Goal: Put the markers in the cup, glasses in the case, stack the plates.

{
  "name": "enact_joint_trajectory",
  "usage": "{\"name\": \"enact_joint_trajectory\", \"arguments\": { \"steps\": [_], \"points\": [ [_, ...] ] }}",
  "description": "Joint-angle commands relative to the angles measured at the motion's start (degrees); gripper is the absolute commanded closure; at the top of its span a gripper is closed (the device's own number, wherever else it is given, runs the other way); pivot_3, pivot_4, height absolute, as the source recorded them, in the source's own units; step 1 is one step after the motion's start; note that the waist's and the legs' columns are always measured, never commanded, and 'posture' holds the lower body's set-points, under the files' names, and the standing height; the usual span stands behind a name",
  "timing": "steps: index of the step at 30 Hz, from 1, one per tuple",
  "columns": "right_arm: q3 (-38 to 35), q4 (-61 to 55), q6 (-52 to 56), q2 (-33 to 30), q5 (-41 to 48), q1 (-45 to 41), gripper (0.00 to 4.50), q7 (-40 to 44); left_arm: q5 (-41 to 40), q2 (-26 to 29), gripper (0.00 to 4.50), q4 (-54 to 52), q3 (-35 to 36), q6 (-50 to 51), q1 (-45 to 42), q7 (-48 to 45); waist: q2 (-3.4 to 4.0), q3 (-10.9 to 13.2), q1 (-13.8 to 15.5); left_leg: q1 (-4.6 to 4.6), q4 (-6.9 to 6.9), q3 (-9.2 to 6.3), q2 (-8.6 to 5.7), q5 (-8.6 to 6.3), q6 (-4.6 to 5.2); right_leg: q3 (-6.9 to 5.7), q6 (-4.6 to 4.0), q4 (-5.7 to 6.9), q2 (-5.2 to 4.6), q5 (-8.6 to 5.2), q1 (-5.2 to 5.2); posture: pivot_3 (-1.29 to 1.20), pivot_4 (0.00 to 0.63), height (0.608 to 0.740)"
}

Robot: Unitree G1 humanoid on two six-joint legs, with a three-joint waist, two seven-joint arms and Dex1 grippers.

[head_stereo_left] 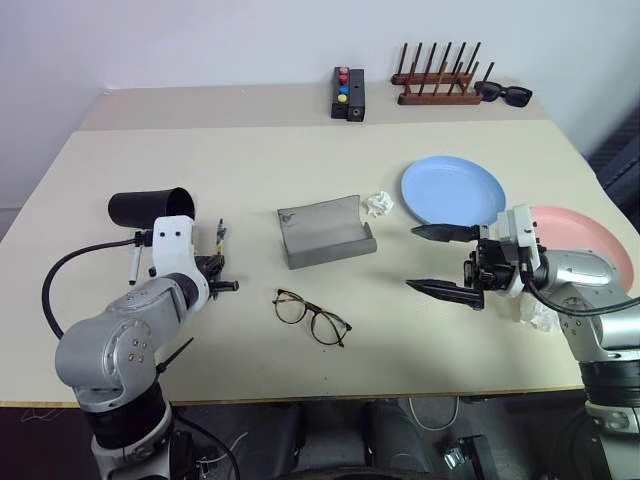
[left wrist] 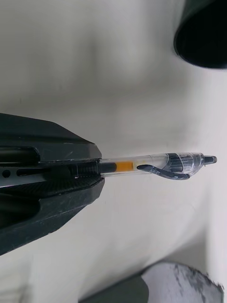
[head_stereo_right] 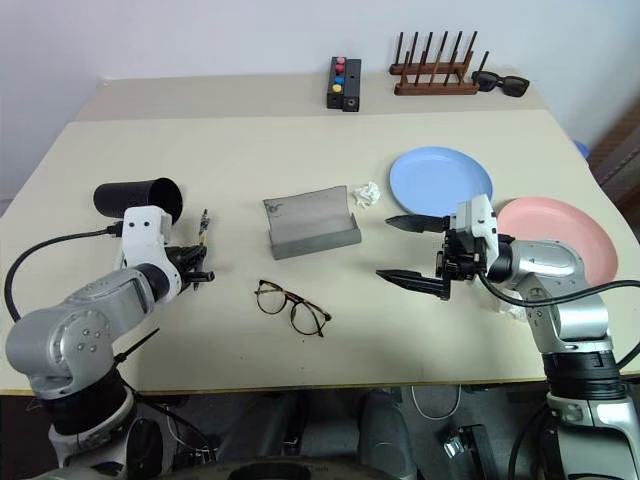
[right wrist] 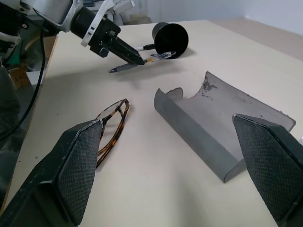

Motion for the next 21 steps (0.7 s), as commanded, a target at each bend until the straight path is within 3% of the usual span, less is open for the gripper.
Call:
{"name": "enact_joint_trajectory", "arguments": {
  "steps": [1,9,18,21],
  "points": [
    [-0.9,0.0,-0.6,-0.2,0.3,-1.7,0.0,-0.1,1.2,0.0,4.39,-2.0,-0.6,-1.2,0.6,0.0,0.0,0.0,0.0,0.0,0.0,0.0,0.0,0.0,0.0,0.0,0.0,0.0,0.0,0.0,0.0,0.0,0.15,0.74],
    [-0.9,-0.3,-0.7,0.0,0.1,-1.8,0.0,-0.7,1.8,2.4,4.39,-3.3,-2.8,-6.8,3.7,-2.2,0.0,0.0,0.0,0.0,0.0,0.0,0.0,0.0,0.0,0.0,0.0,0.0,0.0,0.0,0.0,0.0,0.15,0.74],
    [-0.7,-1.7,-0.7,0.5,0.3,-1.0,0.0,-1.7,2.2,3.9,4.39,-2.0,-3.7,-5.0,5.5,-2.7,0.0,0.0,0.0,0.0,0.0,0.0,0.0,0.0,0.0,0.0,0.0,-0.01,-0.01,0.0,0.0,0.0,0.15,0.74],
    [-0.6,-1.4,-0.8,0.6,0.2,-1.3,0.0,-1.5,2.8,3.7,3.34,-2.0,-3.6,-4.4,5.9,-2.1,0.0,0.0,0.0,0.0,-0.01,0.0,0.0,0.0,0.0,0.0,0.0,-0.01,-0.01,0.0,0.0,0.0,0.15,0.74]
  ]
}}
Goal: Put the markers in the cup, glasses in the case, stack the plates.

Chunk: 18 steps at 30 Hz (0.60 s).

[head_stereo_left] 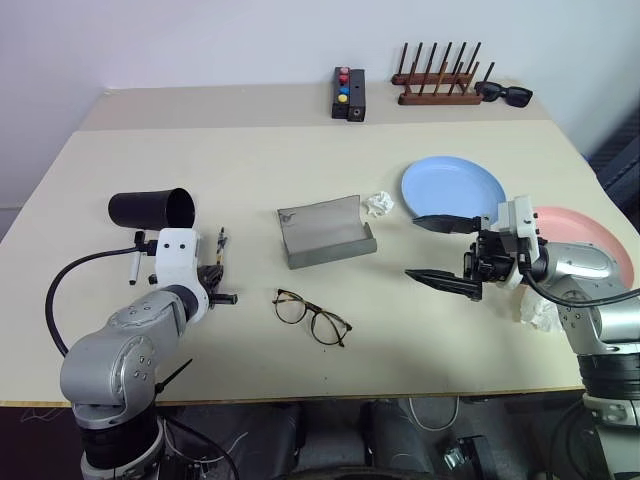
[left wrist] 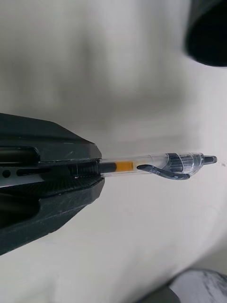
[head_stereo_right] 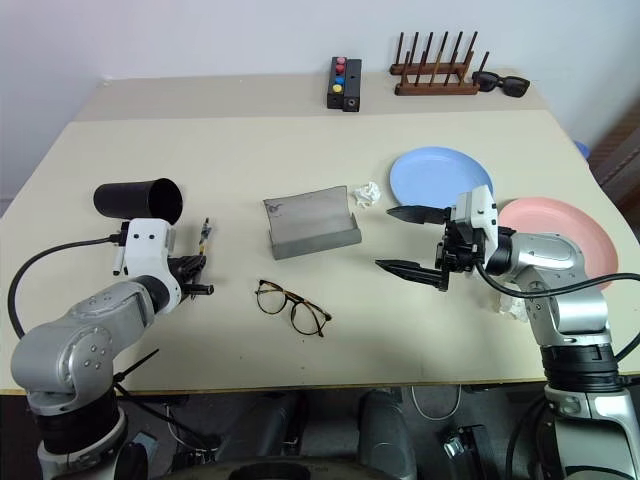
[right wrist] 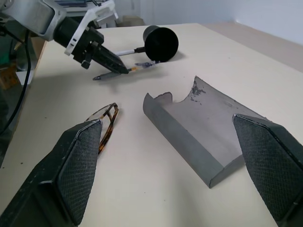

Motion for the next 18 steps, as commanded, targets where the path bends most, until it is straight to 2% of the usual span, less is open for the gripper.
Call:
{"name": "enact_joint_trajectory", "arguments": {
  "steps": [1,3,6,14,18],
  "points": [
    [-0.6,-1.7,-0.9,0.2,0.6,-0.4,0.0,0.1,0.7,0.1,2.74,-1.4,0.7,0.7,-0.1,0.1,0.0,0.0,0.0,0.0,0.0,0.0,0.0,0.0,0.0,0.0,0.0,0.0,0.0,0.0,0.0,0.0,0.15,0.74],
    [-0.5,-1.3,-1.2,0.4,0.4,-0.6,0.0,0.1,1.4,0.9,1.92,-1.9,0.4,0.0,-0.2,0.4,0.0,0.0,0.0,0.0,0.0,0.0,0.0,0.0,0.0,0.0,0.0,0.0,0.0,0.0,0.0,0.0,0.15,0.74],
    [-0.4,-1.2,-1.3,0.6,0.3,-0.6,0.0,0.1,2.4,2.3,0.41,-2.7,0.5,-0.9,-0.9,0.7,0.0,0.0,0.0,0.0,0.0,0.0,0.0,0.0,0.0,0.0,0.0,0.0,0.01,0.0,-0.01,0.0,0.15,0.74],
    [0.2,2.0,-3.1,1.4,-0.6,-2.5,0.0,1.0,9.9,16.8,0.41,-10.0,-3.4,-4.2,0.7,2.8,-0.02,0.0,-0.1,0.0,-0.04,0.02,0.01,0.0,-0.01,0.03,0.0,-0.02,0.0,0.0,-0.03,0.0,0.15,0.74],
    [1.3,3.8,-4.2,2.8,-1.6,-4.3,0.0,1.3,15.0,19.5,0.41,-8.3,-9.1,-5.1,-2.2,7.1,-0.02,0.0,0.1,0.0,-0.04,0.0,0.0,0.0,-0.01,0.03,-0.01,0.0,0.0,0.0,-0.02,0.0,0.15,0.74]
  ]
}}
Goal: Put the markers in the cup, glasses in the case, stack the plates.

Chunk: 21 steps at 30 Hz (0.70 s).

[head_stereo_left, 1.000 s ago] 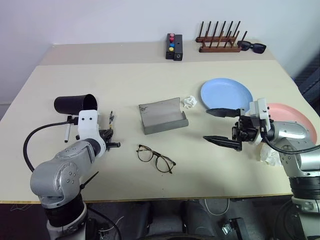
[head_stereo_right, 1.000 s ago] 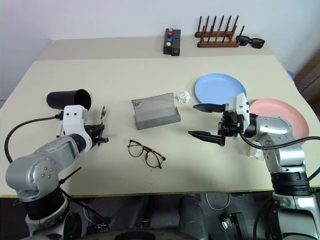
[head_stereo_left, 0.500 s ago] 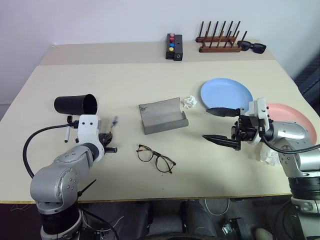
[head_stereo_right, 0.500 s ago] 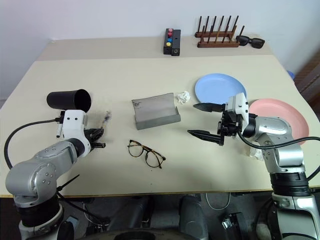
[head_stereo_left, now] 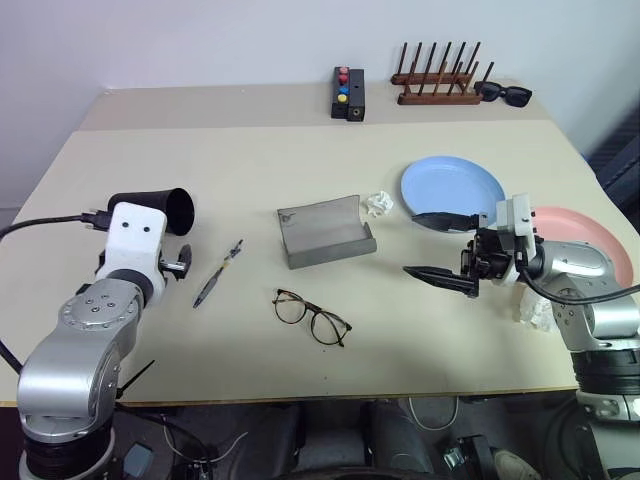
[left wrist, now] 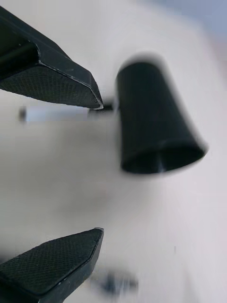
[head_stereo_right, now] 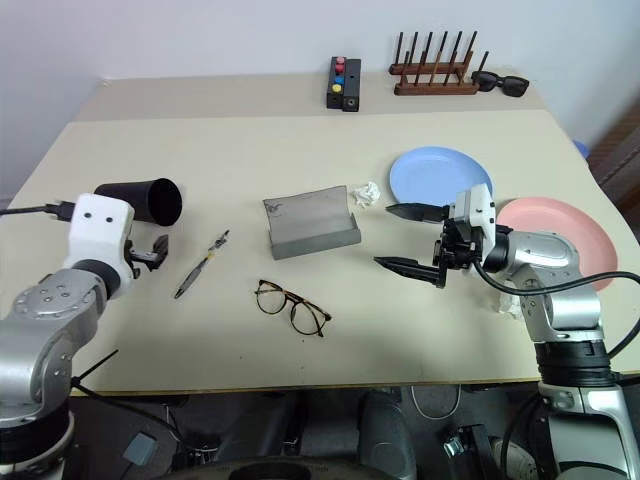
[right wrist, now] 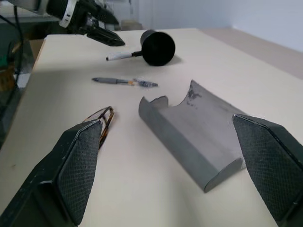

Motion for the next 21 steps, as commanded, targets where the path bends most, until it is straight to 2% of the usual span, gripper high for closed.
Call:
{"name": "enact_joint_trajectory", "arguments": {
  "steps": [1,13,21],
  "points": [
    [0.7,0.7,-1.7,1.0,-0.4,-2.3,0.0,0.5,6.1,1.2,0.41,0.1,-5.2,-2.1,-3.1,4.8,-0.01,0.0,0.1,0.0,0.01,-0.02,0.0,0.0,0.0,-0.02,0.0,0.0,0.0,0.0,0.01,0.0,0.15,0.74],
    [0.3,1.4,-1.4,0.0,-0.6,-3.6,0.0,1.9,24.7,-2.4,0.41,10.1,-20.0,-2.2,-7.9,19.4,-0.03,0.0,0.0,-0.01,-0.03,-0.02,-0.02,0.0,0.0,-0.01,0.01,0.01,0.01,0.0,-0.03,0.0,0.15,0.74],
    [-0.5,2.0,-1.5,-1.3,-0.4,-4.0,0.0,2.6,31.2,-9.0,0.41,20.7,-21.4,-6.7,-11.9,22.5,-0.04,0.0,0.0,-0.01,-0.02,-0.03,-0.03,0.01,0.0,-0.03,0.01,0.02,0.0,0.01,-0.03,0.0,0.15,0.74]
  ]
}}
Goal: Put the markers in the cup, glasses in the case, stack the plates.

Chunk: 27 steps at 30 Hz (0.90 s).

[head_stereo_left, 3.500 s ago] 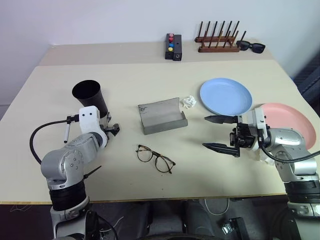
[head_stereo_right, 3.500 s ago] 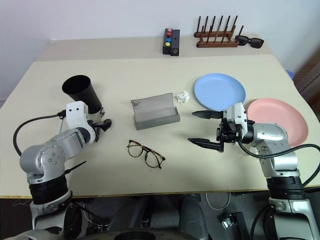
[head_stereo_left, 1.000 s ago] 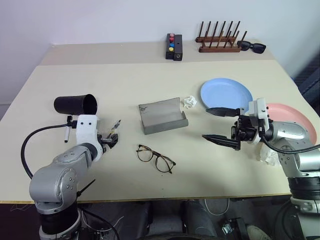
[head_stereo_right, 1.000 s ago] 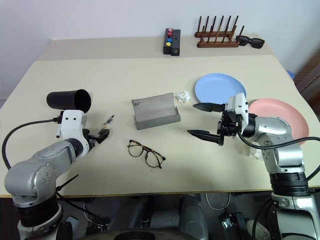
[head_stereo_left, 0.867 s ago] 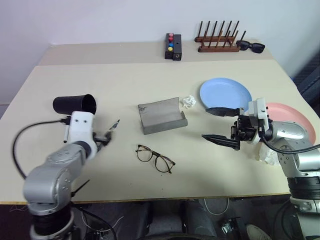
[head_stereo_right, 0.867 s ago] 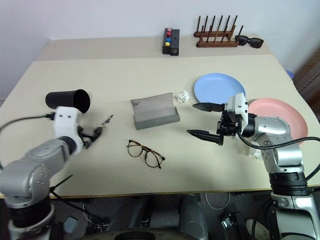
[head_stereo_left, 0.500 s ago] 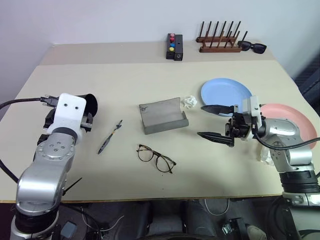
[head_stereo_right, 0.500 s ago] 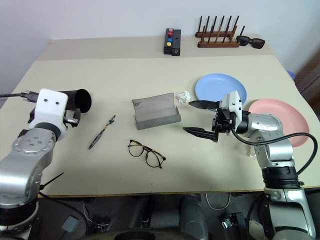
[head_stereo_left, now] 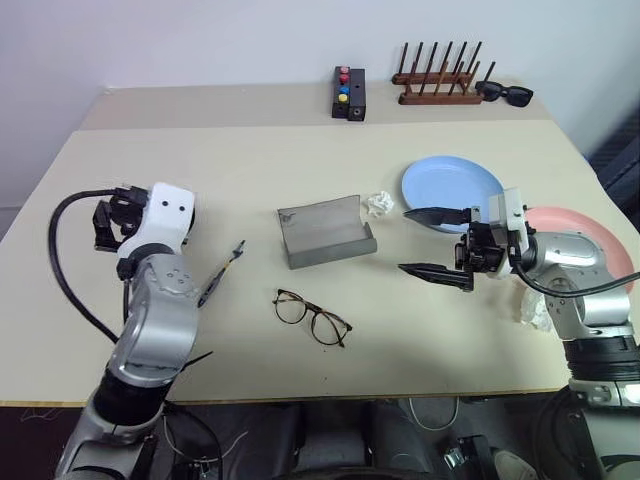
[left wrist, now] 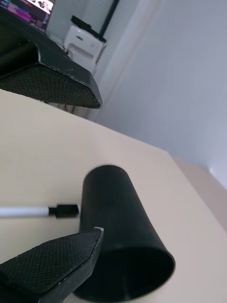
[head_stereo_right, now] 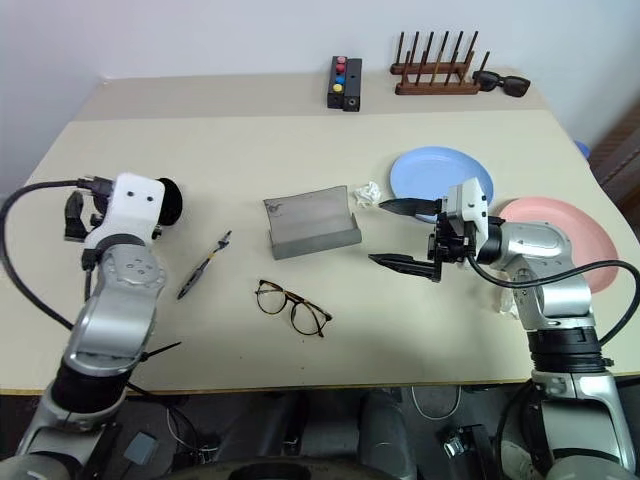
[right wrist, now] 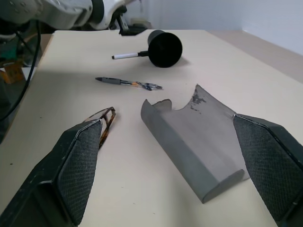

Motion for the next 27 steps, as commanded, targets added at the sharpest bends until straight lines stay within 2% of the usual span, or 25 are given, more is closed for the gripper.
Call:
{"name": "enact_joint_trajectory", "arguments": {
  "steps": [1,9,19,22,27],
  "points": [
    [-1.7,0.1,-0.6,-1.1,0.5,-1.4,0.0,0.4,3.9,-2.0,0.41,3.7,1.0,-2.6,-1.9,1.9,0.0,0.0,-0.1,0.0,0.0,0.0,0.0,0.0,0.0,0.0,0.0,0.0,0.0,0.0,0.0,0.0,0.15,0.74],
    [-2.2,0.1,-1.0,-1.6,0.5,-1.1,0.0,0.5,8.4,-7.8,0.41,15.4,2.8,-7.2,-5.2,5.8,-0.01,0.0,0.0,-0.01,0.04,0.01,-0.01,0.0,0.0,-0.01,0.02,0.02,-0.01,0.01,-0.01,0.0,0.15,0.74],
    [-3.0,-0.3,-1.5,-2.0,0.5,-0.2,0.0,-0.1,10.9,-12.6,0.41,25.8,3.6,-14.5,-9.7,7.7,-0.02,0.0,0.1,-0.03,0.1,0.01,-0.02,0.01,0.0,-0.03,0.06,0.05,-0.02,0.03,-0.01,0.0,0.15,0.74],
    [-3.3,-0.6,-1.5,-2.1,0.7,0.2,0.0,-0.4,10.8,-13.5,0.41,25.9,2.9,-17.1,-11.0,6.1,-0.03,0.0,0.0,-0.04,0.11,0.01,-0.02,0.01,0.0,-0.03,0.07,0.05,-0.02,0.04,-0.01,0.0,0.15,0.74],
    [-3.6,-0.6,-1.8,-2.2,0.7,0.7,0.0,-0.5,12.1,-13.9,0.41,22.3,2.0,-15.6,-10.0,3.1,-0.02,0.0,-0.1,-0.05,0.1,0.02,-0.02,0.01,0.0,-0.03,0.08,0.05,-0.02,0.04,-0.02,0.0,0.15,0.74]
  ]
}}
